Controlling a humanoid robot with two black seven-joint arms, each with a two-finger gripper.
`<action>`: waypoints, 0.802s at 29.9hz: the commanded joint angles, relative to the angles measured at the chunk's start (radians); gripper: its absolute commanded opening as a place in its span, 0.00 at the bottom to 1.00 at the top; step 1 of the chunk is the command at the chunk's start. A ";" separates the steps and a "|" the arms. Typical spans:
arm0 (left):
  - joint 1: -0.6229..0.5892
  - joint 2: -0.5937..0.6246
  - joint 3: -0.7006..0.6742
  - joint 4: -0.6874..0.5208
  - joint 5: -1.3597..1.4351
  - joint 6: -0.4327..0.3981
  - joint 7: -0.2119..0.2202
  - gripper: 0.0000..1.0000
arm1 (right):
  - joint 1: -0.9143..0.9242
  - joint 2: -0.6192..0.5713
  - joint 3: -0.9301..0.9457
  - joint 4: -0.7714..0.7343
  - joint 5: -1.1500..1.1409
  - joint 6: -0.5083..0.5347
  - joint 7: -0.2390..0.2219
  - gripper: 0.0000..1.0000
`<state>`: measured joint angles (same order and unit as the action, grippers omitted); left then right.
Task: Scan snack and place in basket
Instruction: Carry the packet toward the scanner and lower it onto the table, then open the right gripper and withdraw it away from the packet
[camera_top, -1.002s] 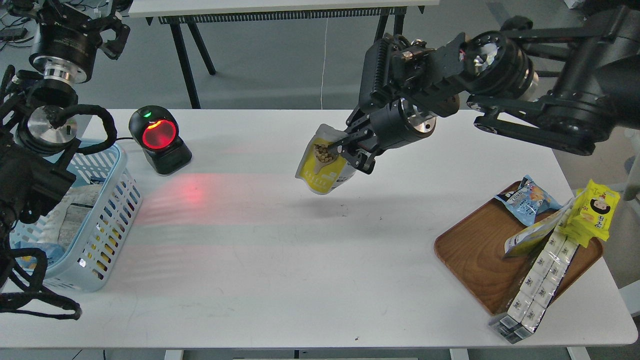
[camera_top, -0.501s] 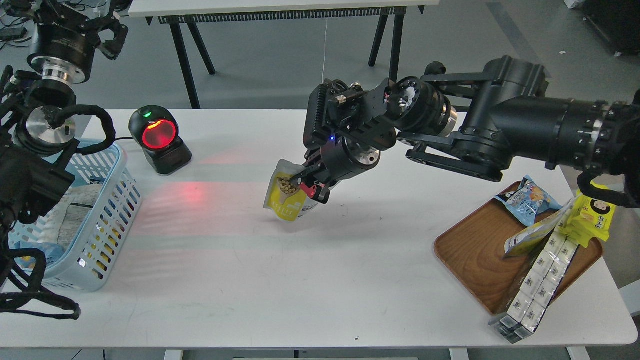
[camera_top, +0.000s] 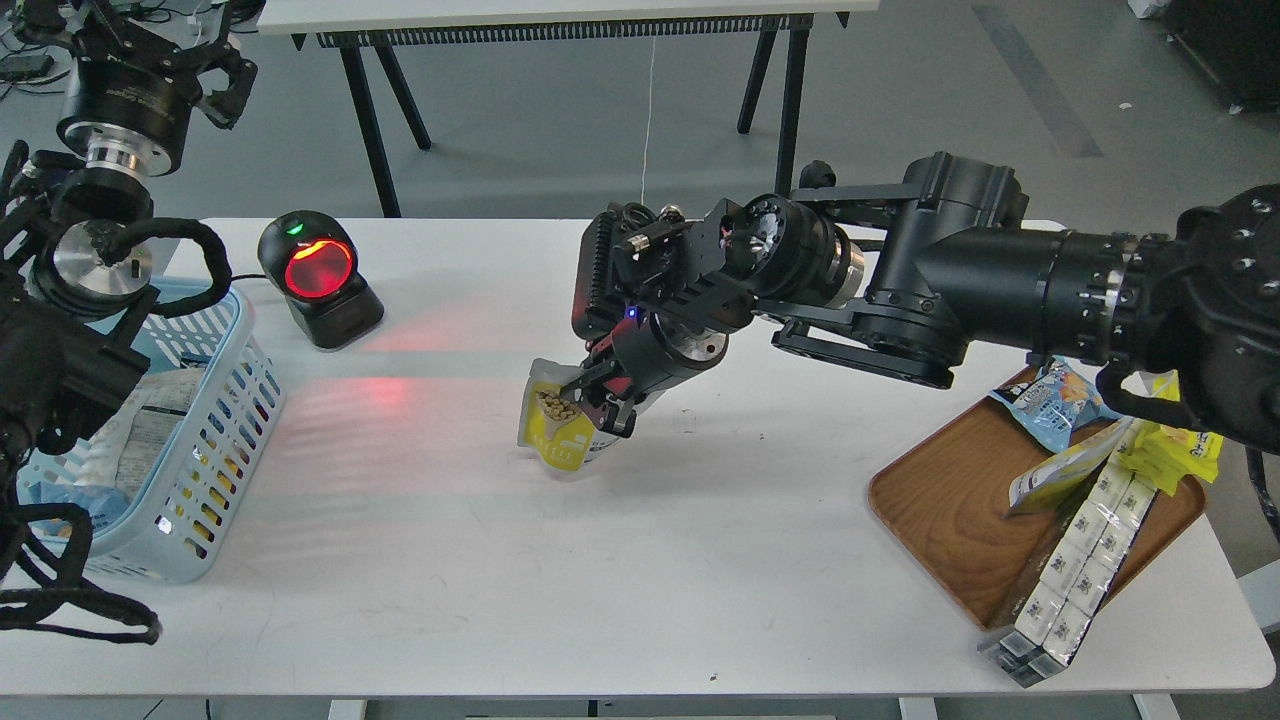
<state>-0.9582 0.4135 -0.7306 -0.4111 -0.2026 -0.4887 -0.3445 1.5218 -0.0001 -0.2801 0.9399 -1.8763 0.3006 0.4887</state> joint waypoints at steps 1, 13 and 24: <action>0.006 0.001 -0.001 0.000 -0.001 0.000 0.001 1.00 | 0.009 0.000 0.001 0.003 -0.001 0.000 0.000 0.08; 0.007 0.048 -0.001 -0.003 -0.001 0.000 0.002 1.00 | 0.118 -0.121 0.104 0.163 0.061 0.000 0.000 0.75; -0.008 0.096 0.039 -0.009 0.086 0.000 0.024 0.99 | 0.065 -0.372 0.292 0.185 0.340 -0.012 0.000 0.99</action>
<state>-0.9582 0.4900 -0.7148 -0.4204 -0.1716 -0.4887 -0.3270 1.6481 -0.2964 -0.0529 1.1275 -1.6179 0.2969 0.4887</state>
